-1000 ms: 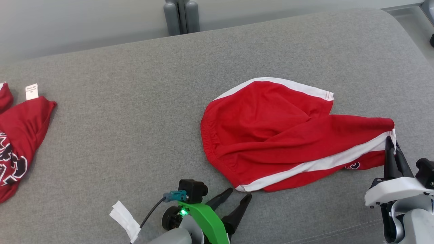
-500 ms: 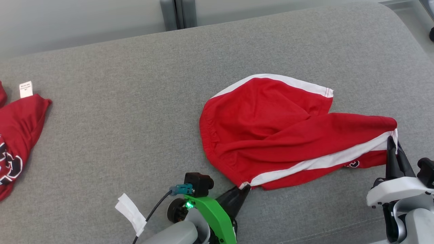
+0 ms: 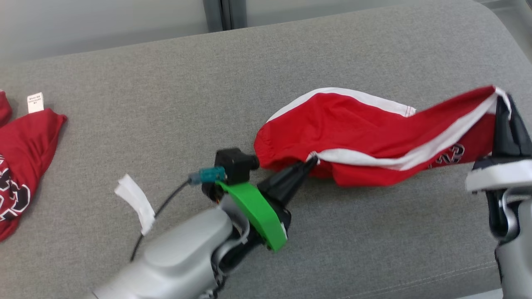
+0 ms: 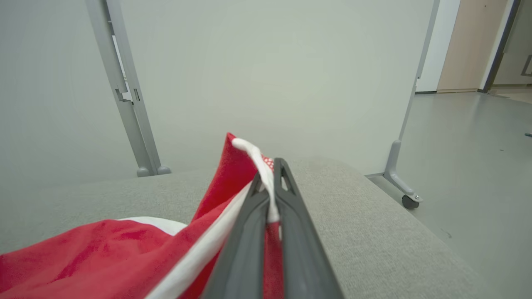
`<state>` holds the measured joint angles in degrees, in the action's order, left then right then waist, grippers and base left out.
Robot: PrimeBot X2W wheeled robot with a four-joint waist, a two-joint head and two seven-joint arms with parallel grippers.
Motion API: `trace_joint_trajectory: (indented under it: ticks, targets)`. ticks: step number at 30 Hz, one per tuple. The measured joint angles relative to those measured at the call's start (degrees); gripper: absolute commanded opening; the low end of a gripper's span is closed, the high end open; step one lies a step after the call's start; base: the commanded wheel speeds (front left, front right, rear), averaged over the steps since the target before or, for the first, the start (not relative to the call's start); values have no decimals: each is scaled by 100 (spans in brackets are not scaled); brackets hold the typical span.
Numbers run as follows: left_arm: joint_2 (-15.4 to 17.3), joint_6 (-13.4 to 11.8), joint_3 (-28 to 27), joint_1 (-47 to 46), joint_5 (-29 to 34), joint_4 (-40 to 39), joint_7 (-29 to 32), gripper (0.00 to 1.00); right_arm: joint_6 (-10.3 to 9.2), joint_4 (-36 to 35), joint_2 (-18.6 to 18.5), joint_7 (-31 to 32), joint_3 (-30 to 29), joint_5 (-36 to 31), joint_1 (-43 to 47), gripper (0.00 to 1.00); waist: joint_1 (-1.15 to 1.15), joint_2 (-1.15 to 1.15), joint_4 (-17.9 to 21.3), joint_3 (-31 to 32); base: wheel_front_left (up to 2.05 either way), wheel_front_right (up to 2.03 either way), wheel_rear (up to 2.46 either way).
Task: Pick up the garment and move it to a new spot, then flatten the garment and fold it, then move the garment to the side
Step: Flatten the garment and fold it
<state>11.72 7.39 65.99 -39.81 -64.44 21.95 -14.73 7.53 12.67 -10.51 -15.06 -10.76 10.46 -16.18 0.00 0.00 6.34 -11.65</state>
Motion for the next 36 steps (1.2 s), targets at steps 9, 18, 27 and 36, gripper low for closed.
trace_joint_trajectory:
  ticks: [9,18,27,36]
  targets:
    - [140,0,261,-3335,-566,403,1084,0,-2,846,-900,0,255,360,-3056,0,0,0,86,-445,0,0,0]
    - [-157,1,177,-5312,364,1170,-4,0,-2,653,-1216,-2,115,278,-4986,0,0,0,261,-1151,0,0,0]
    - [486,1,740,-3161,477,472,0,0,-2,475,-622,0,9,659,-2603,0,1,0,213,-1627,0,0,0]
    - [1347,1,727,-451,1266,-539,892,0,1,-86,-248,1,-5,1488,91,0,1,0,90,-1384,0,0,0]
